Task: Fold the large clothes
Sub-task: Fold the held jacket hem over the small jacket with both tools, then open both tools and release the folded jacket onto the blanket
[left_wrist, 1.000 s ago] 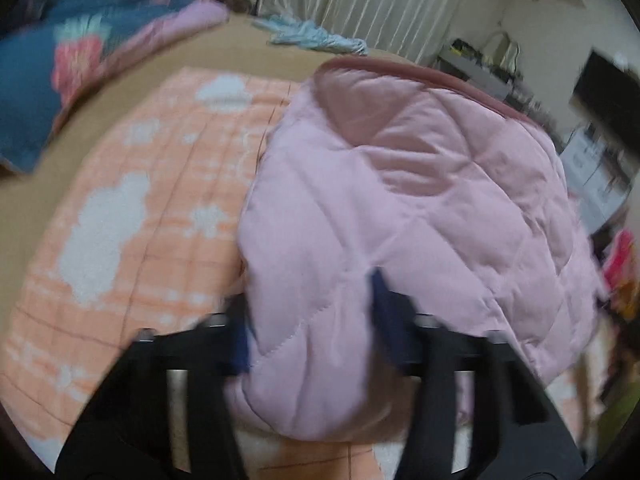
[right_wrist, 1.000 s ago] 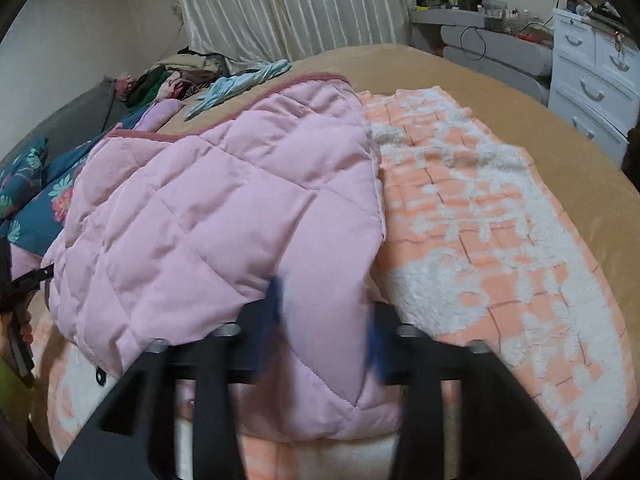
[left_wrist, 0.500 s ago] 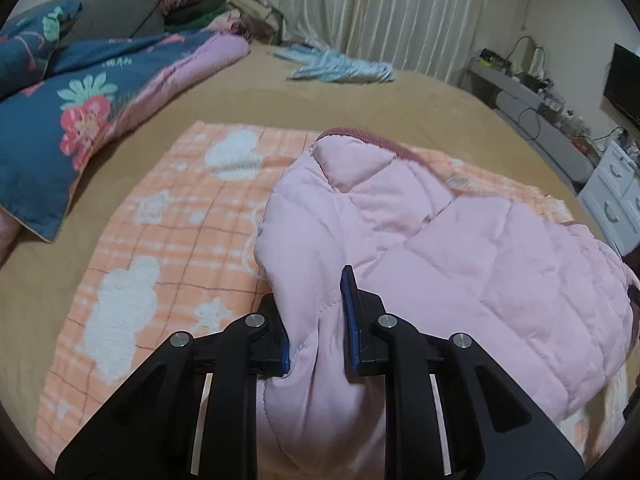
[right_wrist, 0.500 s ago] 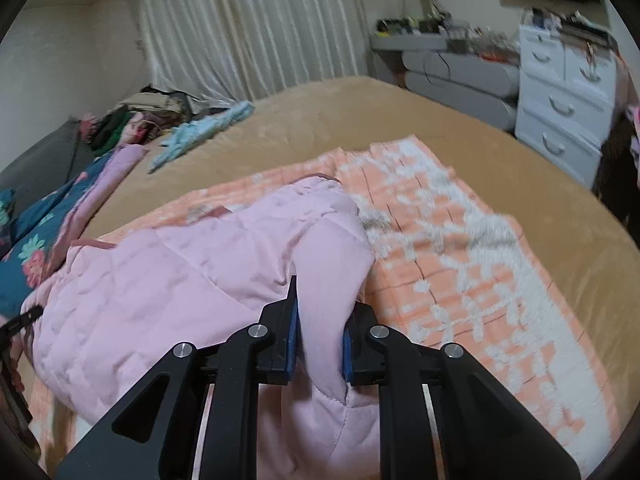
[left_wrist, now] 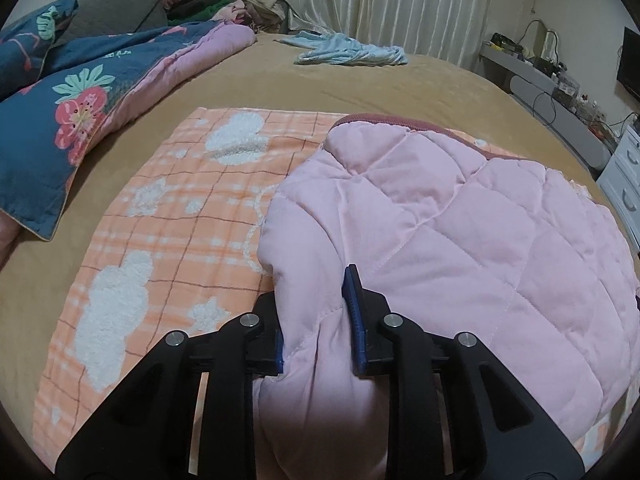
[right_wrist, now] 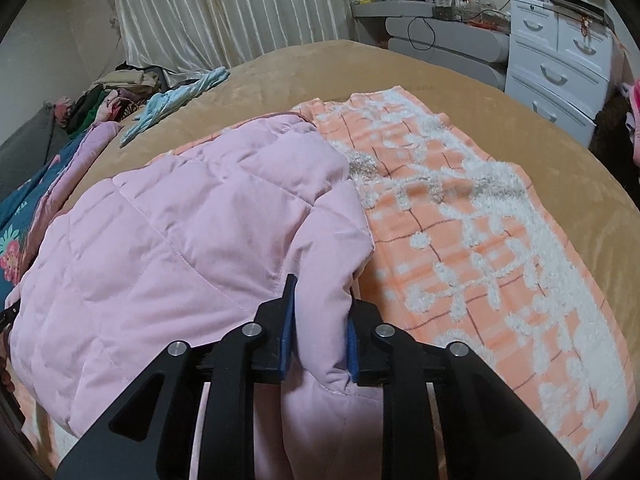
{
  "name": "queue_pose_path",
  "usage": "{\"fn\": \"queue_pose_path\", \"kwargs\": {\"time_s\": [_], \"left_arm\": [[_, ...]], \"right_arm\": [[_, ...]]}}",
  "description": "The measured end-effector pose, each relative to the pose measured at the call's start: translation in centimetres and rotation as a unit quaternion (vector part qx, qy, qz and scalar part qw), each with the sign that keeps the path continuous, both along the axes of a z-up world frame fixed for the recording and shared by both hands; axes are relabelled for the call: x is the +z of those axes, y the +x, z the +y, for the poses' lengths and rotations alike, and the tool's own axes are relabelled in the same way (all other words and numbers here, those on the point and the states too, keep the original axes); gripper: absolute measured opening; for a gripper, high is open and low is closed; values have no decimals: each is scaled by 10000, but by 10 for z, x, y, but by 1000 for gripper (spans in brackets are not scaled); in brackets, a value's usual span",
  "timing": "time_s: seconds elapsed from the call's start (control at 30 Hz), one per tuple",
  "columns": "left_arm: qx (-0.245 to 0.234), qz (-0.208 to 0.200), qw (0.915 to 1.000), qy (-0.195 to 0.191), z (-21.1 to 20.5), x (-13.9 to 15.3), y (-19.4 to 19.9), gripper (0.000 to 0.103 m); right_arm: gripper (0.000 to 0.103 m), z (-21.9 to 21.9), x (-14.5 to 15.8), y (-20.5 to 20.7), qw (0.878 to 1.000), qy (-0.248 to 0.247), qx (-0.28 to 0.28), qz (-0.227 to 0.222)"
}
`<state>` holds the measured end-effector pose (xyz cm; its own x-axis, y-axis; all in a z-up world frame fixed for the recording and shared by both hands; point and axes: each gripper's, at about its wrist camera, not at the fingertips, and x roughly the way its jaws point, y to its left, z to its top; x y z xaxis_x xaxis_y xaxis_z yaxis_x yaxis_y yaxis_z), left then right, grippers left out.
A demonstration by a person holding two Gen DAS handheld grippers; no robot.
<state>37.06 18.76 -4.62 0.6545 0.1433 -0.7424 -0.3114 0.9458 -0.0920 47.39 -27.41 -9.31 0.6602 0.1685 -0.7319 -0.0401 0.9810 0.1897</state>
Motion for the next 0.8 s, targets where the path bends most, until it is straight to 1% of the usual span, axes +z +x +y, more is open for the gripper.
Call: {"fn": "queue_pose_path", "kwargs": {"time_s": [0.03,0.07,0.1,0.13,0.23,0.27,0.3,0.33,0.37,0.43,0.47,0.5,0.53,0.57,0.63,0.7,0.8], "left_arm": [[16,4,10000,-14,1,0,-1,19],[44,3,10000,-31,1,2,-2,21],[69,2,10000,-55,2,3,-3,21],[87,6,9999,-84,3,4,-5,22],[113,7,9999,-99,4,8,-10,26],[120,8,9999,-95,3,9,-11,29],[127,8,9999,-98,3,11,-13,32],[141,0,9998,-103,3,14,-16,40],[151,-9,9998,-111,3,16,-19,52],[141,-43,9997,-177,2,22,-25,65],[147,-53,9997,-179,1,25,-28,70],[147,-51,9997,-179,1,27,-30,72],[143,-59,9997,-201,0,31,-34,77],[148,-71,9996,-219,0,33,-37,84],[165,-97,9996,-222,-2,40,-45,92],[151,-127,9995,-260,-3,45,-52,94],[122,-124,9993,-316,-7,50,-63,94]], "right_arm": [[27,-1,1,-2,10000,-35,-22,0],[30,-1,2,-4,10000,-64,-41,-8],[42,-2,3,-6,9999,-80,-61,2],[57,-5,3,-7,9999,-109,-112,43],[71,-15,5,-16,9998,-10,-223,2],[74,-19,6,-20,9997,14,-252,-19],[81,-21,8,-23,9996,15,-290,-47],[84,-23,11,-28,9995,26,-304,-98],[85,-25,14,-34,9995,50,-274,-152],[92,-27,21,-43,9993,46,-251,-262],[93,-27,24,-47,9992,59,-238,-312],[93,-28,28,-52,9990,90,-208,-377],[95,-28,33,-57,9989,119,-154,-429],[96,-28,38,-63,9986,136,-113,-493],[98,-27,47,-73,9979,149,-54,-623],[98,-24,56,-82,9972,152,8,-729],[99,-19,66,-95,9962,183,107,-843]]}}
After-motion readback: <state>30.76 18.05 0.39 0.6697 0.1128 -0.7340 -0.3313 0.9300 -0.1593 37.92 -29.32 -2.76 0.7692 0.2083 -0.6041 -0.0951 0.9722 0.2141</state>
